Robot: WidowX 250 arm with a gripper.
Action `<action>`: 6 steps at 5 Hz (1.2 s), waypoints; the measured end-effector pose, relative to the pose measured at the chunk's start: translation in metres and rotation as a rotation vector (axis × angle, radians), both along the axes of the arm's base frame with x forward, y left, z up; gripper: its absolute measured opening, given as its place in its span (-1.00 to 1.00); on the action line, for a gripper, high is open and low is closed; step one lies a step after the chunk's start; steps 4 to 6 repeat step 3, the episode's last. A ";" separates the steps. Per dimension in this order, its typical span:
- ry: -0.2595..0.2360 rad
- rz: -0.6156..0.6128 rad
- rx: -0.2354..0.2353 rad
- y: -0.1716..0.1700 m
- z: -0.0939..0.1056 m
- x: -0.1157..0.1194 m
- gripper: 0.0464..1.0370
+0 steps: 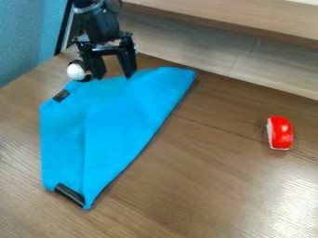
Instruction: Fold the cloth from the right to the left
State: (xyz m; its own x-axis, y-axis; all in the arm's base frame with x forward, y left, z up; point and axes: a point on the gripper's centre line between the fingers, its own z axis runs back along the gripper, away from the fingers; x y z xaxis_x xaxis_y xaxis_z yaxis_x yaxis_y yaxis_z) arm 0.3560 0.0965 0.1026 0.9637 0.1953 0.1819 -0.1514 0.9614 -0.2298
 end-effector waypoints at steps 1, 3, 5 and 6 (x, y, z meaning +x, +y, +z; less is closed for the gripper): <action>-0.007 0.004 -0.014 -0.001 0.006 -0.001 0.92; -0.024 0.061 -0.034 0.021 0.017 -0.011 0.92; -0.024 0.061 -0.034 0.021 0.017 -0.011 0.92; -0.024 0.061 -0.034 0.021 0.017 -0.011 0.92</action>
